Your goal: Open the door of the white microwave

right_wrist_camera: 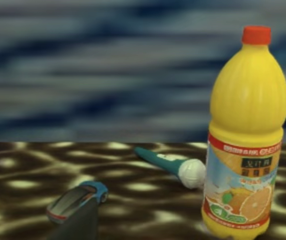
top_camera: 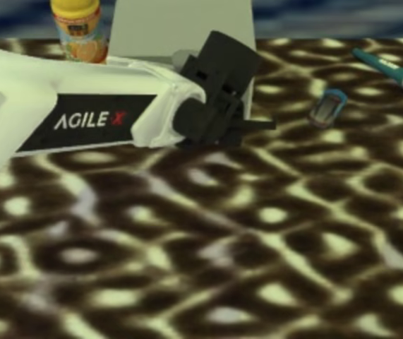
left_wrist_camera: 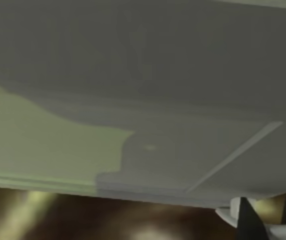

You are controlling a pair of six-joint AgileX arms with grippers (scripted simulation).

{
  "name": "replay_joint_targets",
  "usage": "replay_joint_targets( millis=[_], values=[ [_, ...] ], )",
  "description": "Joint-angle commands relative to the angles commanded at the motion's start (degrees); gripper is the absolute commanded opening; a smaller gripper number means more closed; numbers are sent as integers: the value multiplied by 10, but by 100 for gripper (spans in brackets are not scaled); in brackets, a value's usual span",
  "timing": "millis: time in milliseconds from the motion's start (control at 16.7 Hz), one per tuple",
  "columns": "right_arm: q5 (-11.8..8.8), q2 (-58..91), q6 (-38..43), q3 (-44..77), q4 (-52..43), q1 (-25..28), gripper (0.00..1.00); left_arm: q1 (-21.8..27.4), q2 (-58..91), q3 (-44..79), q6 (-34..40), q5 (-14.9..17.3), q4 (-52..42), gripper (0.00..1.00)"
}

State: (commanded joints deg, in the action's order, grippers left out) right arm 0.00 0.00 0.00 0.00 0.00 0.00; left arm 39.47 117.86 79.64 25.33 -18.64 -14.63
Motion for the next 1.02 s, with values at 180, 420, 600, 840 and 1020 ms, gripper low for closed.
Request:
replay_joint_targets(
  millis=[180,420,600,840,1020],
  values=[
    [0,0,0,0,0,0,100,4,1,3,2,4,1,0],
    [0,0,0,0,0,0,100,0,-12,-16,-14,13,12,0],
    [0,0,0,0,0,0,100,-4,-21,-33,-29,21,21,0],
    [0,0,0,0,0,0,100,-4,-21,-34,-29,21,21,0],
    [0,0,0,0,0,0,100,-4,-21,-34,-29,21,21,0]
  ],
)
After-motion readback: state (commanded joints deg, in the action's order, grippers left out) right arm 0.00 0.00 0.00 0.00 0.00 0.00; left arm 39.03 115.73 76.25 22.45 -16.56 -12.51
